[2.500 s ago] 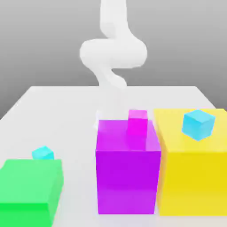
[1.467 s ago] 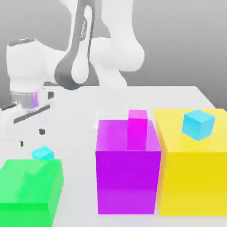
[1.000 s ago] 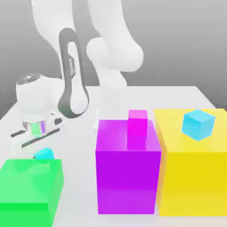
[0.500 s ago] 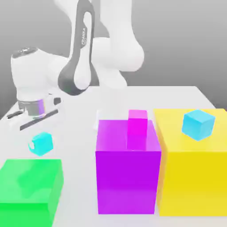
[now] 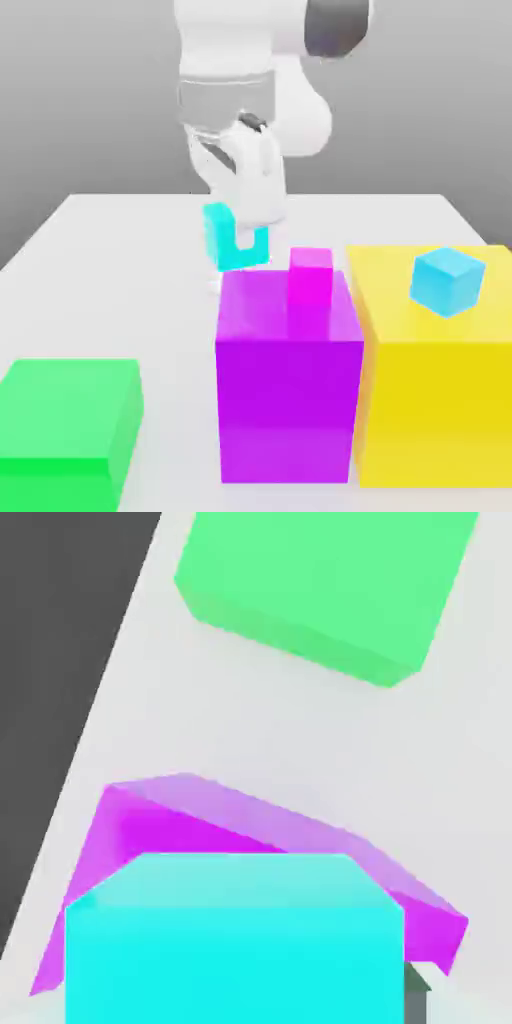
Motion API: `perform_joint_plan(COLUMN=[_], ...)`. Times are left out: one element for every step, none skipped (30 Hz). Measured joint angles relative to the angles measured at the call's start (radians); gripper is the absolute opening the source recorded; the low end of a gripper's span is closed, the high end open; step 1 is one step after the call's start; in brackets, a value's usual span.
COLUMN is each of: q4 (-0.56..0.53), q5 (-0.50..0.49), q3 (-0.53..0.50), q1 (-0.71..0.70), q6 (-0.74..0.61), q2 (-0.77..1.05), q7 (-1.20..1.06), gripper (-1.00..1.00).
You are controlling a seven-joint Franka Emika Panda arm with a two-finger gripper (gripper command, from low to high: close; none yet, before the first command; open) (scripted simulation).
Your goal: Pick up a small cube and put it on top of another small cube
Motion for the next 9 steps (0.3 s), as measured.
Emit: perform_joint_plan(q4=[0.006,-0.005,-0.025,-0.049,-0.076,-0.092,-0.092,-0.092,-0.092], q5=[0.005,0.009,0.014,0.018,0.022,0.024,0.024,0.024,0.024], q3=[0.012,0.021,0.029,0.036,0.043,0.047,0.047,0.047,0.047], q1=[0.025,0.038,0.045,0.048,0.051,0.051,0.051,0.051,0.051], q6=[-0.022,-0.012,0.015,0.050,0.090,0.114,0.114,0.114,0.114], q2=[-0.015,-0.016,-0.008,0.002,0.015,0.023,0.023,0.023,0.023], q7=[-0.019,-0.029,-0.034,-0.037,-0.038,-0.039,-0.039,-0.039,-0.039], gripper=[-1.00,-1.00,-1.00,-1.00,-1.00,1.00,1.00,1.00,1.00])
